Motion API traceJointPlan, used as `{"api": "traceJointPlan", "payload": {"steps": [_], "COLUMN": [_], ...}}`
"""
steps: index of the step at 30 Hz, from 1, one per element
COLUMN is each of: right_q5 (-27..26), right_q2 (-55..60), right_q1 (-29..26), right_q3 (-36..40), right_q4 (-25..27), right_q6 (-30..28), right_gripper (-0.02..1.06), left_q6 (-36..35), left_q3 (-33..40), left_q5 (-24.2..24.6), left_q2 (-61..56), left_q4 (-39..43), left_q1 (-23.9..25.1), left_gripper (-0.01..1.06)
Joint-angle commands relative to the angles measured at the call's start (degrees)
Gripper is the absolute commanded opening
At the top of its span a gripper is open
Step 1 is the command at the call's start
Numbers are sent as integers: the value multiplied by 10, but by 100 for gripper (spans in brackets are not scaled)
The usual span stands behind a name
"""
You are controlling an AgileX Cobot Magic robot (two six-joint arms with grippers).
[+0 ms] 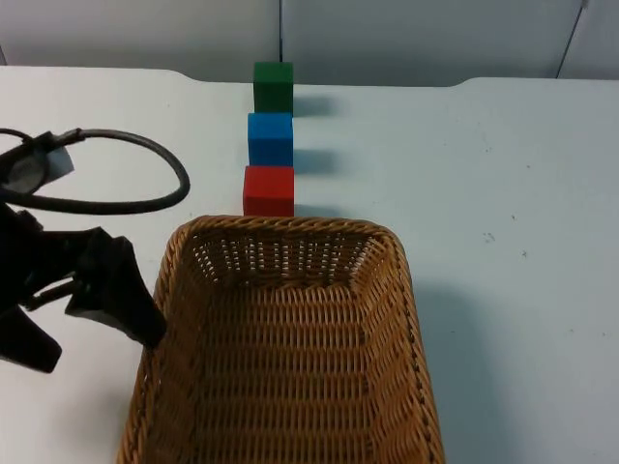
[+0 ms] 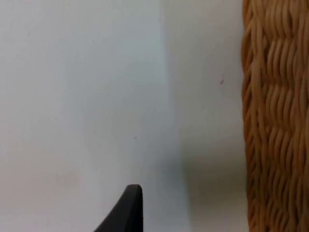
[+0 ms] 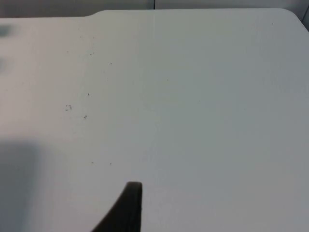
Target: Pick up the basket with the left hand and place the blue cube into the basket with the right hand.
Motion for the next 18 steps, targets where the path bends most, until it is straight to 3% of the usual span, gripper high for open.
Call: {"api": "traceJointPlan", "payload": {"steps": [1,10,18], "right_q5": [-5,-5,-5], "right_q2": [-2,-2,-2], "right_q1": [-3,-3,-3], "right_q3": [1,1,1], "right_q4": [-4,-4,-4], "right_q6": [0,0,0], "right_gripper": [104,104,104], "left_q6": [26,25,24], "left_q3": [-2,-2,-1], "left_q5": [9,-39,-55], "left_q2": [1,12,45], "left_q4": [-23,-20,-39], "left_q1": [-18,-82,-96], "left_gripper": [104,104,104]}}
